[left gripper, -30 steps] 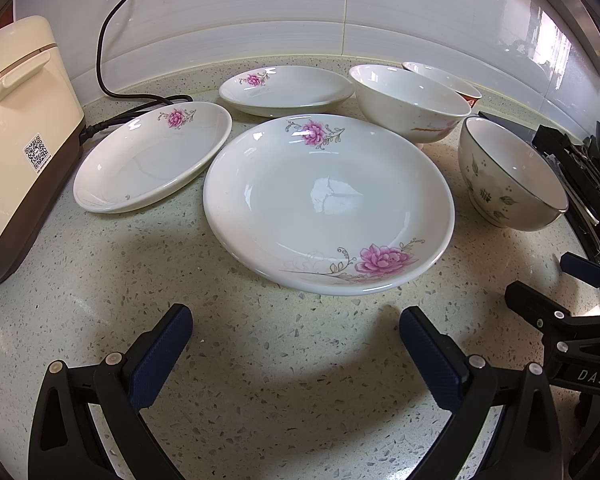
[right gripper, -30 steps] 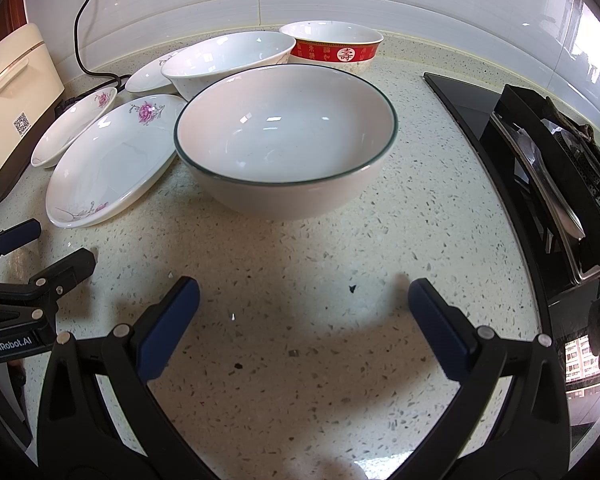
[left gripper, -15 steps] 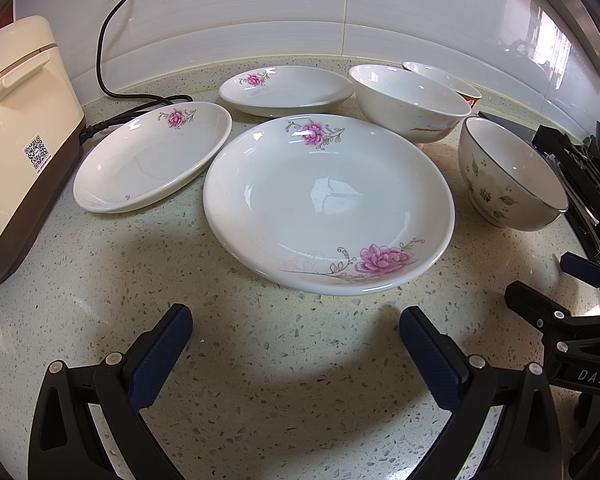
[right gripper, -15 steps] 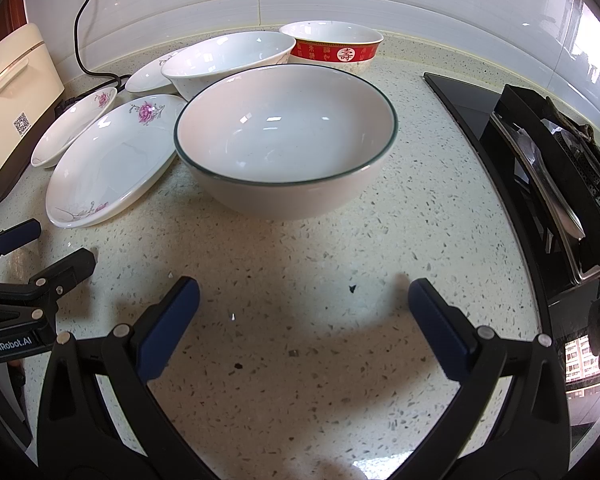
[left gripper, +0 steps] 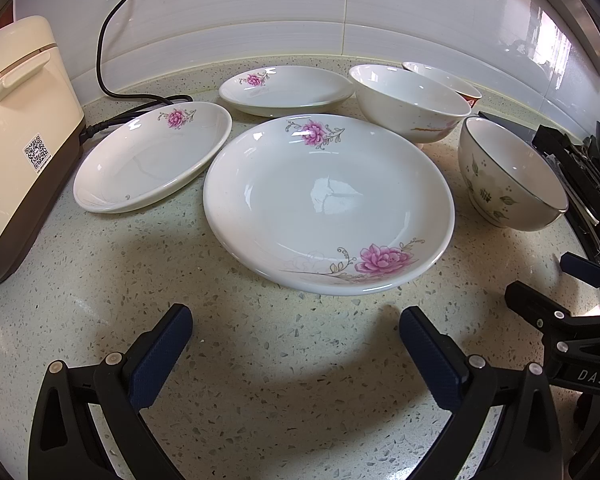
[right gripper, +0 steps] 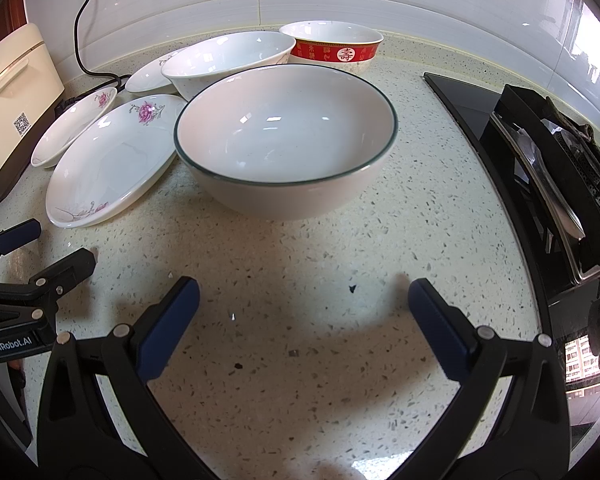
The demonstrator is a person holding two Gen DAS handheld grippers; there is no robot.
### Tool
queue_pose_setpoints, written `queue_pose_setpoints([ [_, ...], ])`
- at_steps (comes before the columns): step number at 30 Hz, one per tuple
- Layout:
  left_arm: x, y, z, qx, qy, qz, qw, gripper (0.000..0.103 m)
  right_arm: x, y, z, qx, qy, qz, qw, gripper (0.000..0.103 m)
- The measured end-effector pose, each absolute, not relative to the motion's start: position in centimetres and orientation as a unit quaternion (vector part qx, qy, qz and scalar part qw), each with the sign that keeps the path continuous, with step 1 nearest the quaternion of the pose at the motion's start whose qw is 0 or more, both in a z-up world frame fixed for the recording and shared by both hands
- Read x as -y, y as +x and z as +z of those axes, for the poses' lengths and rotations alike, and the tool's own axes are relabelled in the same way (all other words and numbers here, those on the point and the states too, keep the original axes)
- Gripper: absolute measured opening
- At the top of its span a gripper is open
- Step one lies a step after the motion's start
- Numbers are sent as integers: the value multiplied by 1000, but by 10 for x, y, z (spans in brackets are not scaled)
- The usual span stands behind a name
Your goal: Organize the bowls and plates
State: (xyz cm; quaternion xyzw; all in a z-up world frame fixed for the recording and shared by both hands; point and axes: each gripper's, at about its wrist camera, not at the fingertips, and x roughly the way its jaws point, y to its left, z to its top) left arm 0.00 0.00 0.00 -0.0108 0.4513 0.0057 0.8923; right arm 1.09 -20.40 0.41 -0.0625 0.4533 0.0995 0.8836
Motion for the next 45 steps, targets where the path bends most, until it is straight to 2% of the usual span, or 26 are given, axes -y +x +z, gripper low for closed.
queue_pose_setpoints([
  [16,0,-3,0,-452,-12,6,892,103,203,11,4,-453,-62,98,884,103],
  [22,-4,-4,3,-476,6,-41,878,103,202,2,4,-461,-69,114,877,103],
  [27,-42,-20,9,-452,-82,-83,884,103,192,-10,7,-473,-67,157,864,103],
  [33,-88,-6,14,-430,-185,-82,880,103,186,-18,14,-461,77,226,855,103],
  [37,-97,13,20,-420,-217,-55,879,103,172,-12,14,-451,128,232,852,102],
  [41,-90,29,21,-407,-214,-35,887,101,157,6,14,-448,144,206,858,77],
  [43,-86,36,17,-411,-224,-39,883,88,154,11,14,-446,153,194,860,75],
  [45,-87,43,10,-415,-237,-40,877,80,151,18,14,-443,162,184,863,73],
])
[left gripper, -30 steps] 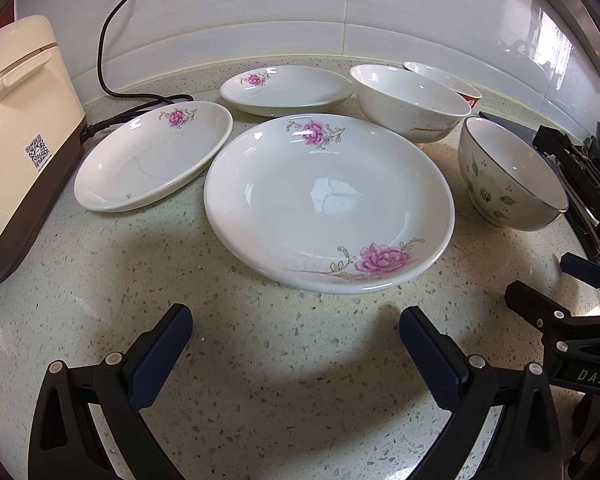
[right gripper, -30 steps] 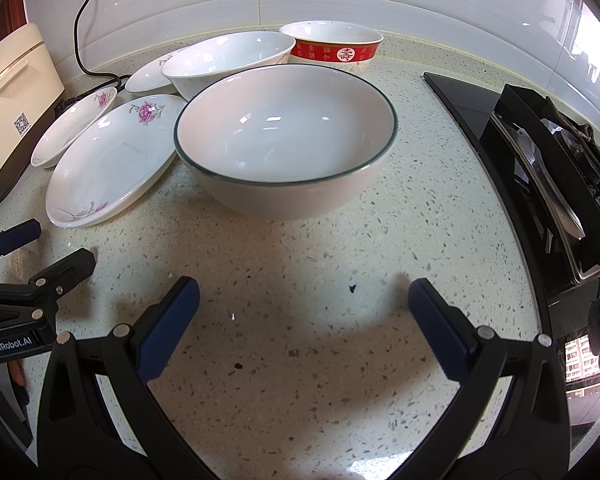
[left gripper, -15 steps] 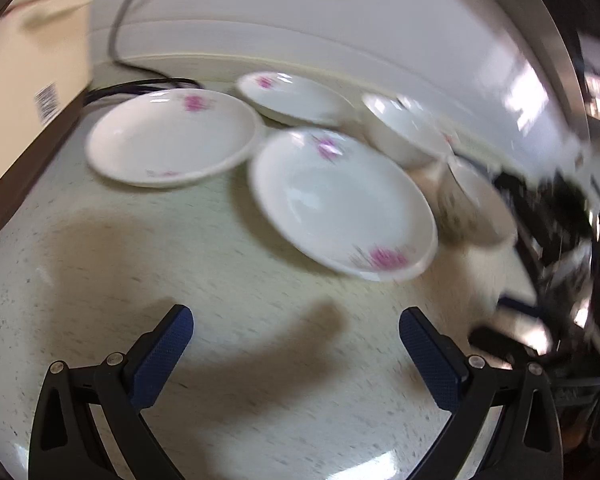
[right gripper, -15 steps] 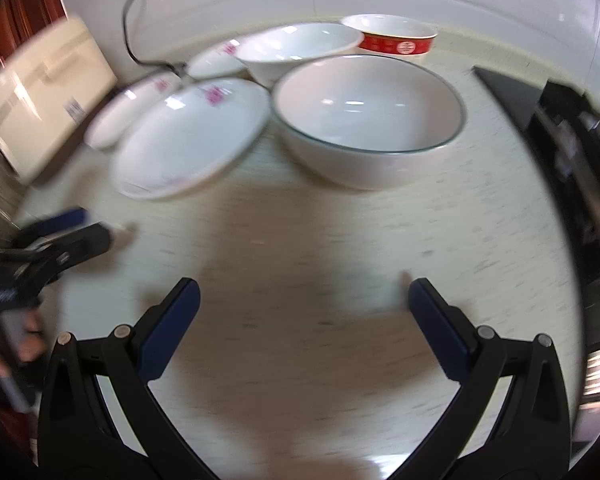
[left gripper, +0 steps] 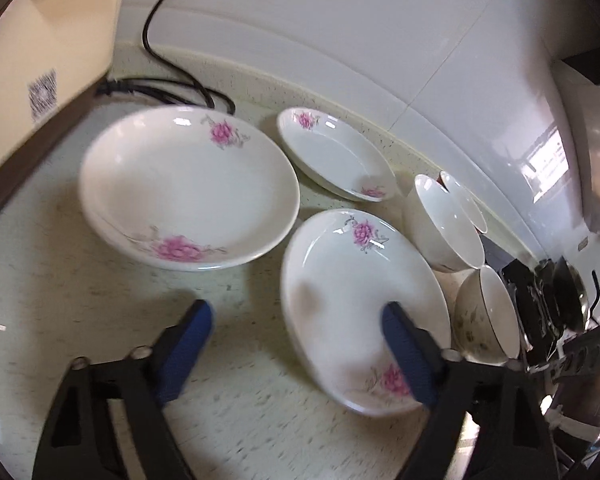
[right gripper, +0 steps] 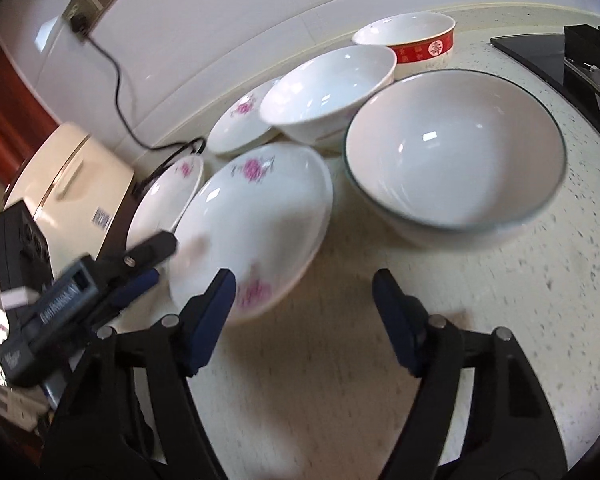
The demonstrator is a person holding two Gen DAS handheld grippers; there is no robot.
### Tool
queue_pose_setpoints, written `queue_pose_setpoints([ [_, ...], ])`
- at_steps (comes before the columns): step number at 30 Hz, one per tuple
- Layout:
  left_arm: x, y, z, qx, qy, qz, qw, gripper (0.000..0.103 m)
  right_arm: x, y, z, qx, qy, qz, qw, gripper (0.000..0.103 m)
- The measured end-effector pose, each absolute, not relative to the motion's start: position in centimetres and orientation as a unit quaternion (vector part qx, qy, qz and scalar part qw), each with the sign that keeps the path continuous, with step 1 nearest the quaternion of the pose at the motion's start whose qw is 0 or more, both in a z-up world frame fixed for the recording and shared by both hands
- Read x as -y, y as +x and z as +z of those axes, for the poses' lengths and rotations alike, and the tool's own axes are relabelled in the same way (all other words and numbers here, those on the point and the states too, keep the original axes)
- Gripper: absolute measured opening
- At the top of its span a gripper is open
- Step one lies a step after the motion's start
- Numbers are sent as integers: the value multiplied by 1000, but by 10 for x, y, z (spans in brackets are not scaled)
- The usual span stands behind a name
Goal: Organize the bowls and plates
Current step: 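Close the left gripper on the large pink-flowered plate rim while the right gripper grips the opposite rim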
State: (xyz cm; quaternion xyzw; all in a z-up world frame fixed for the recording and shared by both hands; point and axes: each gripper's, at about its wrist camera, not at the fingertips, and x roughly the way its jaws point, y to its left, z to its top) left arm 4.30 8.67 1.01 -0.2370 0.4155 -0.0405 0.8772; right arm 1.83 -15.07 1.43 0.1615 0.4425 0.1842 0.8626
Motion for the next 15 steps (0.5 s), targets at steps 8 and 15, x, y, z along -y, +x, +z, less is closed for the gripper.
queue_pose_setpoints([
  [8,-76,47,9,-398,-217,-50,890,49,139,38,13,-437,157,176,868,43],
  [15,-78,43,5,-402,-208,-42,891,20,142,35,8,-439,162,169,867,21],
])
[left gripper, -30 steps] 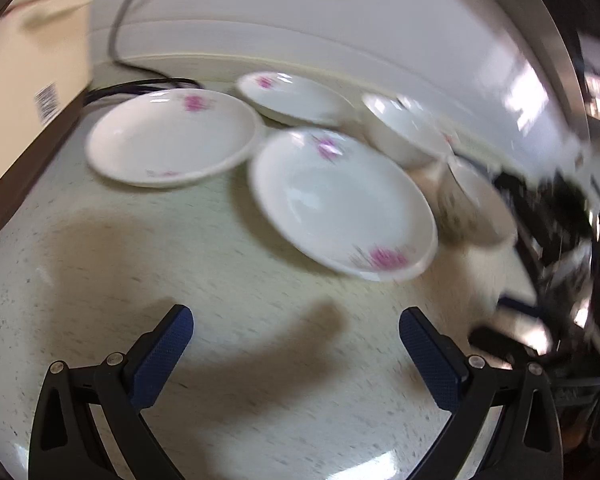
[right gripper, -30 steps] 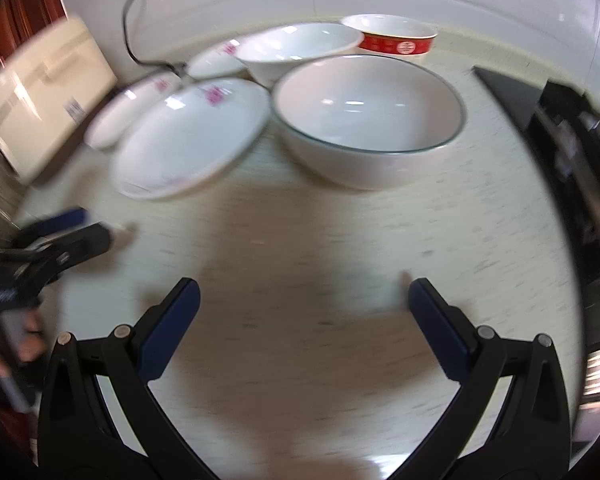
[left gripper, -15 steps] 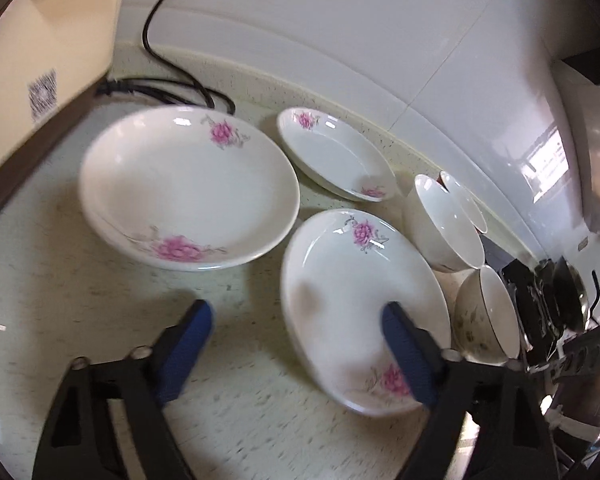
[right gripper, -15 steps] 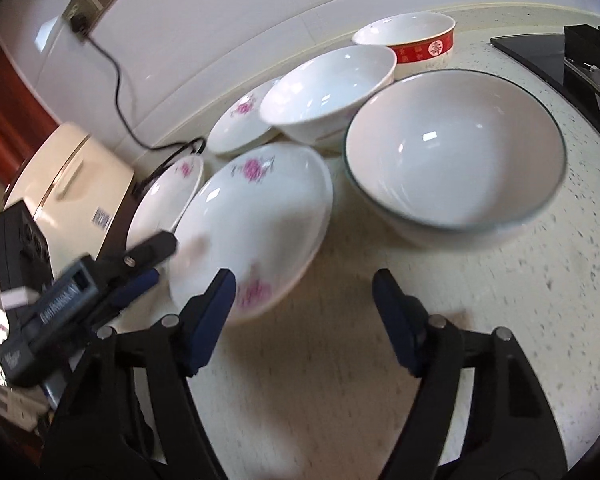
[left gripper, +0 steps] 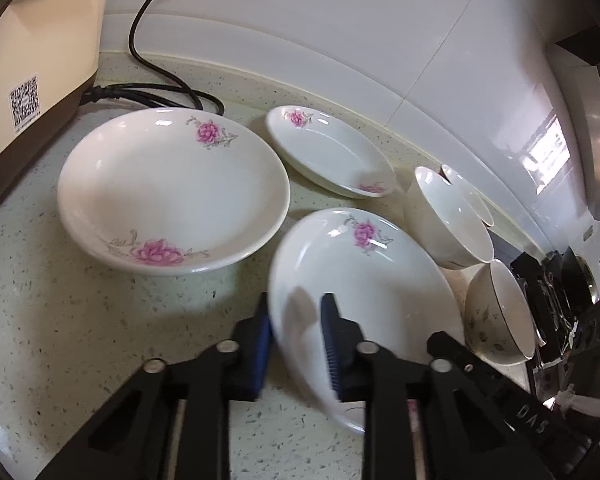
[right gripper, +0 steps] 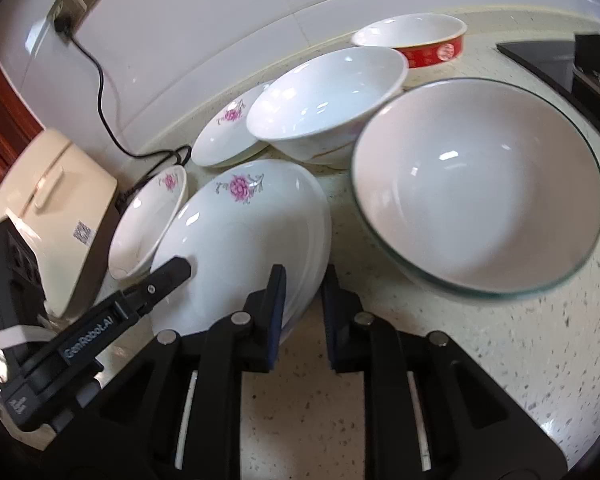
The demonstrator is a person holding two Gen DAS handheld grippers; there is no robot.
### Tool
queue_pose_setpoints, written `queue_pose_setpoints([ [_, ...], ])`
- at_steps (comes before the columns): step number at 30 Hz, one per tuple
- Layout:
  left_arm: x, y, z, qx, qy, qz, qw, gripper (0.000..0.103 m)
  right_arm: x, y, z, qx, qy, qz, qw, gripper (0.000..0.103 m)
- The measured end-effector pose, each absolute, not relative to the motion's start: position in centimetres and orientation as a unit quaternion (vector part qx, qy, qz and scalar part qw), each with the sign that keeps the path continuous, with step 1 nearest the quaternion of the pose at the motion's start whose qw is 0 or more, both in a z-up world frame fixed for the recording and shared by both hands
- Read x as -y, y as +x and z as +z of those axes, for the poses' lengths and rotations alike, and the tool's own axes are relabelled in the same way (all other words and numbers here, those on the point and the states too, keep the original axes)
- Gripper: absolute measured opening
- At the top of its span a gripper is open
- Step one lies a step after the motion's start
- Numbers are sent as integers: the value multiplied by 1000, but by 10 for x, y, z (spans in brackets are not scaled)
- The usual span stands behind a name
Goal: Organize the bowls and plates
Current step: 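Close the left gripper on the large pink-flowered plate rim while the right gripper grips the opposite rim, then lift the plate with both grippers and carry it toward the cream rice cooker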
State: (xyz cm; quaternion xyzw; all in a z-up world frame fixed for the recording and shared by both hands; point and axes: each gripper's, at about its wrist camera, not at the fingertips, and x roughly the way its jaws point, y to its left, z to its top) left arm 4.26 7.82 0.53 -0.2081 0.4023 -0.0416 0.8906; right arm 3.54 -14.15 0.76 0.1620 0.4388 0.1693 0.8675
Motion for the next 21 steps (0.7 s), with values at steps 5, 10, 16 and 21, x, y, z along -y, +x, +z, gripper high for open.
queue_pose_setpoints([
  [5,-70,25,15,-380,-174,-36,908,20,151,30,8,-435,180,174,865,21],
  [10,-69,6,23,-355,-155,-29,922,20,147,16,19,-406,163,190,879,21],
  [16,-71,-17,32,-334,-147,-15,931,20,142,2,27,-380,150,209,888,21],
  [21,-70,-37,44,-321,-135,10,937,20,139,-14,33,-359,137,231,894,21],
])
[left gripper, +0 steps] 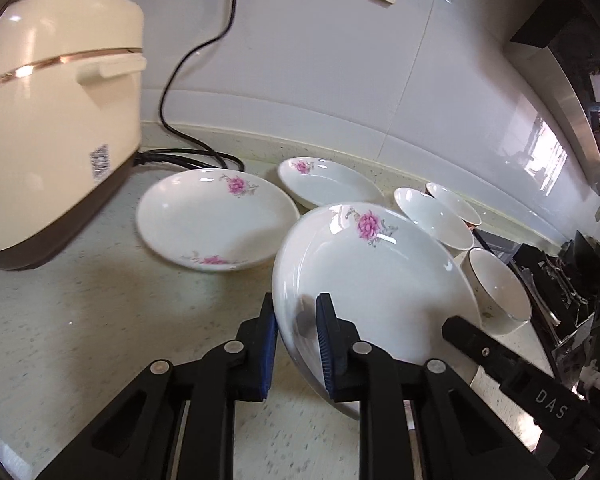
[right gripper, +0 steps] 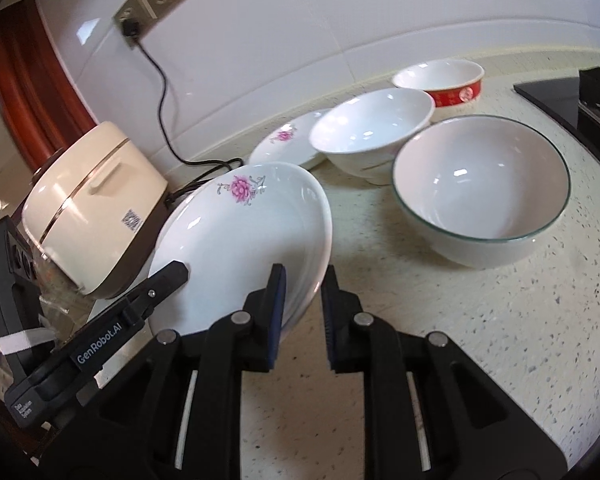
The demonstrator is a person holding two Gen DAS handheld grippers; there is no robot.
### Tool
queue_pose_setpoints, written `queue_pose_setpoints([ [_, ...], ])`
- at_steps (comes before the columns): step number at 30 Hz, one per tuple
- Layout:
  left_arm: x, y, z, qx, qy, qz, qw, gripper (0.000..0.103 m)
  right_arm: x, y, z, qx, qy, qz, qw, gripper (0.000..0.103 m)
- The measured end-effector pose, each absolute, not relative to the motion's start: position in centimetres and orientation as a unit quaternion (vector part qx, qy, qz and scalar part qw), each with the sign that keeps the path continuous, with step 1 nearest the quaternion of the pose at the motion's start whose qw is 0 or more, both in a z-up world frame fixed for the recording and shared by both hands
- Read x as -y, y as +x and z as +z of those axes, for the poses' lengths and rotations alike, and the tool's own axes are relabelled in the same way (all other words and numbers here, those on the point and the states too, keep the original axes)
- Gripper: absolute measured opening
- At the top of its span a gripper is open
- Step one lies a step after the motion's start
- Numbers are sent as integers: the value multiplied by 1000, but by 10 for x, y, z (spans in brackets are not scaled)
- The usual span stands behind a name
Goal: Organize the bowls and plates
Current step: 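Lift the plate with both grippers and carry it toward the cream rice cooker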
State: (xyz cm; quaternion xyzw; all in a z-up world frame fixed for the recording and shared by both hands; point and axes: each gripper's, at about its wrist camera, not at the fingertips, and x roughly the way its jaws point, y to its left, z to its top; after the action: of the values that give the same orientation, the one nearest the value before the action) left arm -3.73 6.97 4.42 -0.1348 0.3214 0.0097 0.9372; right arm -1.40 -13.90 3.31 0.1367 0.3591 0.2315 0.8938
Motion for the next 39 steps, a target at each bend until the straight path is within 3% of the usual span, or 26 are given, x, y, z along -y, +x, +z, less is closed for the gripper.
queue_pose_setpoints([
  [39,-146,-154,42,-305,-128,101,938,21,39,-81,33,-368,52,375,849,21],
])
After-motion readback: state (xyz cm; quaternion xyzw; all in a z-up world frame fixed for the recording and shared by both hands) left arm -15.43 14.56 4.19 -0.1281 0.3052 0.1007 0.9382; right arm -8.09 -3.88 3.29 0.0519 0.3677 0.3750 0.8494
